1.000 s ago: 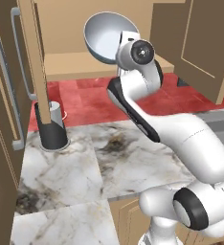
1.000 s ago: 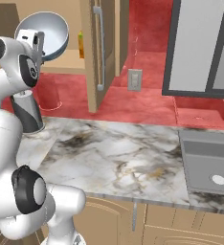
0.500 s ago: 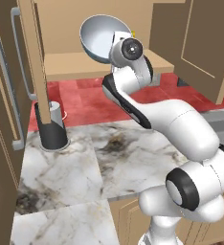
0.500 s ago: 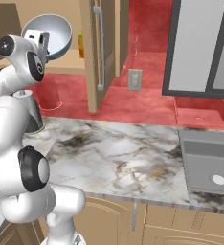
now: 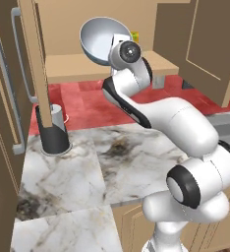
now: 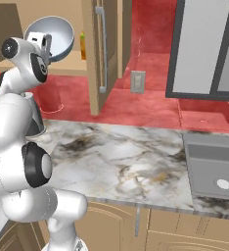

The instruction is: Pick the mug and place it in the sink. Pick the bowl and place it in the open cabinet and then close the cabinet.

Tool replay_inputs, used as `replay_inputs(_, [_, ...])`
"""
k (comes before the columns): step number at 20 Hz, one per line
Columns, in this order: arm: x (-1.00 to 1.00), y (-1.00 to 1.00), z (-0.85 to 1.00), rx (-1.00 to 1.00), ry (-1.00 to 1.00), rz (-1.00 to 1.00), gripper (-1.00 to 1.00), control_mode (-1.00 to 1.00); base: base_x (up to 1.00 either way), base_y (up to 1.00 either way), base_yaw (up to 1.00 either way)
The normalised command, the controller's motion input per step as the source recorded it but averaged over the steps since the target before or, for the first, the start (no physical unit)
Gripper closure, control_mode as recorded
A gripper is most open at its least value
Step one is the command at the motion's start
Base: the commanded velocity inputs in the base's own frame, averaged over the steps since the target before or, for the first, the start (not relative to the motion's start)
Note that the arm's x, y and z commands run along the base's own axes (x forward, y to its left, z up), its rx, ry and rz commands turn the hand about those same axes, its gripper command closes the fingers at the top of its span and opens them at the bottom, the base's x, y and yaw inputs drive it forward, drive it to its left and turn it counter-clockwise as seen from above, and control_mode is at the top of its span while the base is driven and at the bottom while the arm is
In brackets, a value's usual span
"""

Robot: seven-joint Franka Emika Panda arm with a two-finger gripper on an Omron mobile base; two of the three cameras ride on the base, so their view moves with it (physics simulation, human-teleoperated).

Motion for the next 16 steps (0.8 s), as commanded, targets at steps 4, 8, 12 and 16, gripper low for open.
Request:
replay_inputs(4, [0.11,0.03,-0.14,0.0,0.0,0.0,1.0,-1.0,0.0,0.0,0.0])
replay_inputs(8, [0.01,0.02,-0.04,0.0,0.0,0.0,1.0,-1.0,0.0,0.0,0.0])
replay_inputs(12, [0.0,0.2,0.0,0.0,0.0,0.0,1.0,-1.0,0.0,0.0,0.0])
replay_inputs(16, [0.08,0.27,-0.01,0.0,0.01,0.0,-1.0,-1.0,0.0,0.0,0.0])
